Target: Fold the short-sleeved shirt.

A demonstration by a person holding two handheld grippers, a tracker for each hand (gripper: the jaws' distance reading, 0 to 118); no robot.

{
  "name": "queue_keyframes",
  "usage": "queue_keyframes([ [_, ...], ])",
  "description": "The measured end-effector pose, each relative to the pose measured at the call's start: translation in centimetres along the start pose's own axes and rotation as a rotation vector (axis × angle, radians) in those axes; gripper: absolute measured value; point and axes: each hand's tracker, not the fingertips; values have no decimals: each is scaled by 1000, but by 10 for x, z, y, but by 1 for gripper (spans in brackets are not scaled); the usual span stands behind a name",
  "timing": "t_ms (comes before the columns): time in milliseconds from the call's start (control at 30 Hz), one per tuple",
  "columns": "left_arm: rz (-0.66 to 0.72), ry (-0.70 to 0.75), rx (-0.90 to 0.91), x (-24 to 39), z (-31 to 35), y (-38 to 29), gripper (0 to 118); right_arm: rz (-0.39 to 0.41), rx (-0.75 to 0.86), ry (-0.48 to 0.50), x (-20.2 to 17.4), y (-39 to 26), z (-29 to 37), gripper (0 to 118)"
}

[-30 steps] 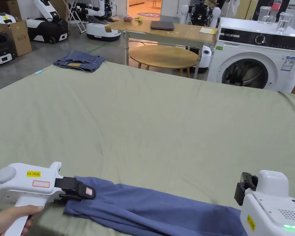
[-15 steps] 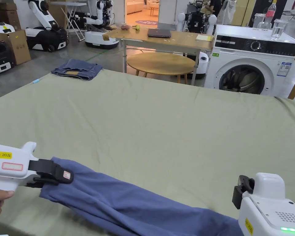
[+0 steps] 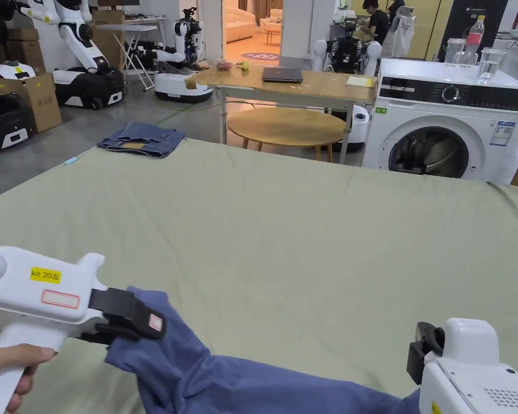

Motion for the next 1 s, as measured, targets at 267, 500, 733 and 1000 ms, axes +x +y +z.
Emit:
queue_keyframes([
  [267, 13, -17, -129, 38, -102, -10, 4, -1, -14, -10, 5, -6, 6, 0],
  [500, -6, 193, -211, 32, -186, -29, 4, -4, -36, -43, 19, -14, 11, 0],
  [733, -5, 175, -179, 38, -195, -34, 32, -25, -54, -62, 27, -19, 12, 0],
  [1000, -167, 101, -190, 76, -143, -29, 45, -32, -47, -52, 28, -16, 17, 0],
])
